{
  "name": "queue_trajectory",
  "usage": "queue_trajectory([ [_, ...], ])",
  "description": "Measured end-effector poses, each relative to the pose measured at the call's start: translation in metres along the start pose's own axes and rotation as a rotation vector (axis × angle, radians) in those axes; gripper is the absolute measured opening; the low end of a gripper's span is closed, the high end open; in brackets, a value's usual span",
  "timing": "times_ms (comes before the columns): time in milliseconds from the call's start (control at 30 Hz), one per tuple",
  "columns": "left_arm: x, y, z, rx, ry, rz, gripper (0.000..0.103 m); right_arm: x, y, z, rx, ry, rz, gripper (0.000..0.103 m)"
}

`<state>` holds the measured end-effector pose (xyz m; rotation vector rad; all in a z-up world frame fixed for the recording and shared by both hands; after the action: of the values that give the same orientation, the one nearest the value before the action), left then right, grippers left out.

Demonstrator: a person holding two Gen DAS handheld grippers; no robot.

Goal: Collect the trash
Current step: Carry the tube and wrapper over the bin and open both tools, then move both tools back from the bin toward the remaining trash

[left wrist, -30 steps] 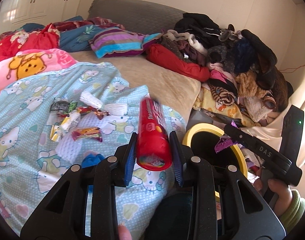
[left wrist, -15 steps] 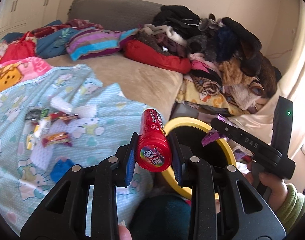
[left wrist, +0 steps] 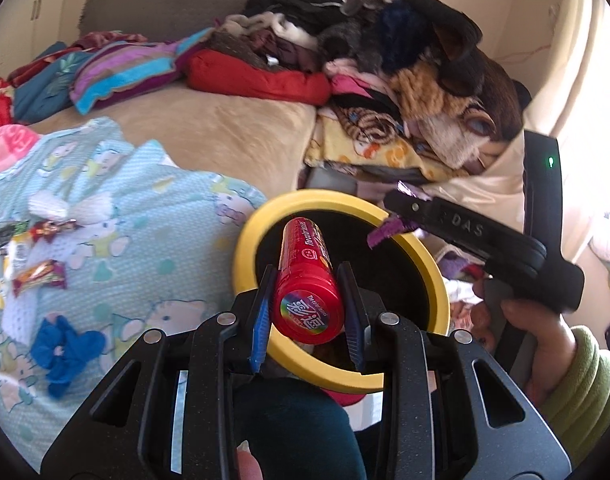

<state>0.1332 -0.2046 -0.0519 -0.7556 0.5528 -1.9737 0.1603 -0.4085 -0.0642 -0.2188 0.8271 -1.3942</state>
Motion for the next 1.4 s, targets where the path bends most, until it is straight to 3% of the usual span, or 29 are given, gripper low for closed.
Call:
queue_trajectory([
  [100,0.007,0.011,-0.001,-0.017,0.007,-0.016,0.024,0.009,0.001,0.001,-0.007,0.022,-0.004,0.056],
  [167,0.012,0.02,0.0,-0.03,0.009,-0.038,0.026,0.016,0.002,0.001,-0.016,0.049,0.014,0.064],
  [200,0.011,0.025,0.0,-0.045,-0.001,-0.038,0.032,0.018,0.002,0.001,-0.018,0.056,0.017,0.065],
  [267,0.007,0.028,0.001,-0.049,-0.033,-0.045,0.073,0.022,0.002,-0.001,-0.021,0.061,-0.002,0.072],
  [467,-0.014,0.014,0.002,0.0,-0.075,0.044,0.089,0.018,0.004,-0.006,-0.03,0.042,-0.016,0.076],
  [1400,-0.102,-0.065,0.016,0.188,-0.206,0.247,0.09,-0.091,-0.004,-0.026,-0.047,-0.189,0.149,0.077],
])
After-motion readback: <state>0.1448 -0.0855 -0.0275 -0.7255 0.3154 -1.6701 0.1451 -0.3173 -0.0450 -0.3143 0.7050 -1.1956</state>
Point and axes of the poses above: each gripper's, at about its wrist camera, not at the fingertips, and y roughly the way its jaws point, x to its right, z to its top, the point moved 4 cm from there along y, roughly the way its jaws point, and after that the axes turned 2 degrees about -y, right-handed, at the moved point
